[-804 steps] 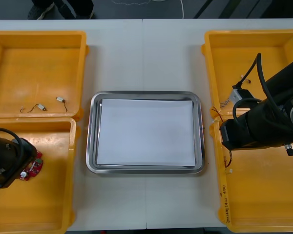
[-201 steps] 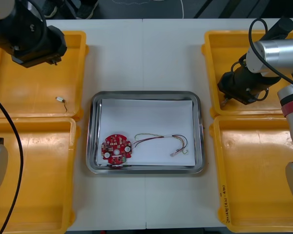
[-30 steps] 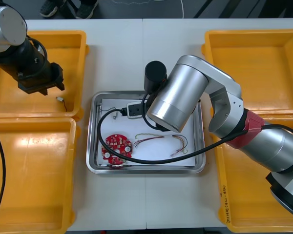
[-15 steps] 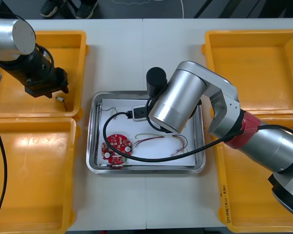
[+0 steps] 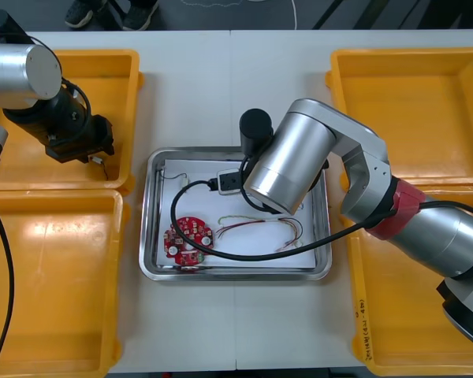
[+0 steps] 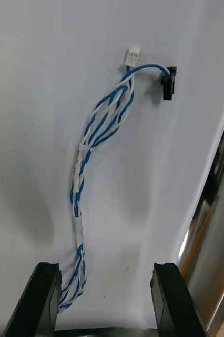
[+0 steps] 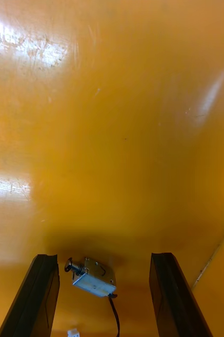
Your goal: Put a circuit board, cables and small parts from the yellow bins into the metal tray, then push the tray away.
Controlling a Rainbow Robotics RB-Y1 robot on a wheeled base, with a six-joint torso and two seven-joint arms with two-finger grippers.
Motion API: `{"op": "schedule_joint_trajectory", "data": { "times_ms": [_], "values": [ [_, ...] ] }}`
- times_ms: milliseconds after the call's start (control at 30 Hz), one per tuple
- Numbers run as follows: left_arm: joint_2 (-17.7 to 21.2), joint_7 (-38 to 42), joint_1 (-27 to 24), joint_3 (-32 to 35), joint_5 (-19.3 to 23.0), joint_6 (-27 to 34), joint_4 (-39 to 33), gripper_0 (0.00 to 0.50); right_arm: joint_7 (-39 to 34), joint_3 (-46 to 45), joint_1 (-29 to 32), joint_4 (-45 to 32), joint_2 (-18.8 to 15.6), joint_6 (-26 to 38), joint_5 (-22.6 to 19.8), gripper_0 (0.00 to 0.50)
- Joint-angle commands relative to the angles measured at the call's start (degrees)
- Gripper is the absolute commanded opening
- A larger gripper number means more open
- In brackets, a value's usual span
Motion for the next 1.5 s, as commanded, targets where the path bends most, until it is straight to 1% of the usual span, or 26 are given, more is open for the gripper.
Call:
{"op": "schedule_joint_trajectory", "data": {
  "times_ms": [33,200,333,433,467,500,533,567,600,633,700,733,800,967,1100,1200,1267,1500],
  "values": [
    [-0.64,-6.80,0.70,-0.57,-0.73,-0.68,-0.67,0.500,1.90,-0.71,-0.43,-3.59,-1.94,1.30,-0.14,0.500],
    [-0.73,-6.63,1.49,-0.57,-0.90,-1.03,-0.67,0.500,2.25,-5.63,-0.51,-6.23,-2.64,4.72,-3.65,0.500],
    [-0.90,-6.63,2.28,-0.65,-0.99,-1.91,-0.67,0.500,2.43,-9.23,-0.69,-8.52,-3.17,7.18,-5.50,0.500],
    [-0.90,-6.63,2.55,-0.65,-0.99,-2.35,-0.67,0.500,2.25,-14.15,-0.69,-10.98,-4.05,9.21,-8.40,0.500],
    [-0.90,-6.63,2.55,-0.65,-0.99,-2.27,-0.67,0.486,2.16,-15.03,-0.78,-11.24,-4.05,9.73,-9.01,0.500],
    [-0.90,-6.63,2.55,-0.65,-0.90,-2.27,-0.67,0.396,2.08,-17.14,-0.78,-11.77,-4.22,10.79,-9.98,0.500],
    [-0.81,-6.63,2.63,-0.65,-0.90,-2.27,-0.67,0.322,1.99,-18.02,-0.69,-11.94,-4.22,11.23,-10.33,0.500],
    [-0.90,-6.71,2.63,-0.65,-0.90,-2.27,-0.67,0.118,1.81,-19.95,-0.69,-12.38,-4.49,12.28,-11.39,0.500],
    [-0.90,-6.63,2.63,-0.65,-0.99,-2.35,-0.67,0.053,1.64,-22.06,-0.69,-12.56,-4.58,13.34,-12.18,0.500],
    [-0.90,-6.63,2.72,-0.65,-1.08,-2.27,-0.67,0.023,1.46,-23.82,-0.69,-12.74,-4.75,14.65,-13.06,0.500],
    [-0.90,-6.63,2.63,-0.65,-1.08,-2.27,-0.67,0.001,1.02,-26.63,-0.69,-13.09,-4.84,16.94,-13.67,0.500],
    [-0.90,-6.63,2.63,-0.65,-1.08,-2.27,-0.67,0.000,0.67,-28.22,-0.69,-13.44,-4.84,18.70,-13.76,0.500],
    [-0.90,-6.54,2.63,-0.74,-1.16,-2.27,-0.67,0.000,-1.09,-30.33,-0.69,-13.79,-5.01,19.80,-13.85,0.500],
    [-0.90,-6.27,2.55,-0.74,-1.16,-2.27,-0.67,0.000,-7.15,-34.90,-0.69,-14.05,-5.01,19.80,-15.34,0.500],
    [-0.90,-5.92,1.93,-0.57,-1.34,-2.27,-1.02,0.000,-13.74,-37.97,-0.43,-14.05,-5.01,19.80,-18.33,0.500],
    [-0.81,-5.66,1.14,0.49,-1.60,-1.91,-1.81,0.000,-18.14,-39.03,-0.34,-14.05,-5.01,19.80,-19.30,0.500],
    [-0.73,-5.57,1.05,1.90,-1.87,-1.03,-2.95,0.000,-20.95,-40.26,0.28,-14.58,-5.19,19.80,-19.56,0.500],
    [0.07,-5.40,1.05,7.61,-3.01,5.73,-11.04,0.000,-31.23,-43.16,3.88,-17.83,-7.56,19.80,-20.62,0.500]
  ]
}}
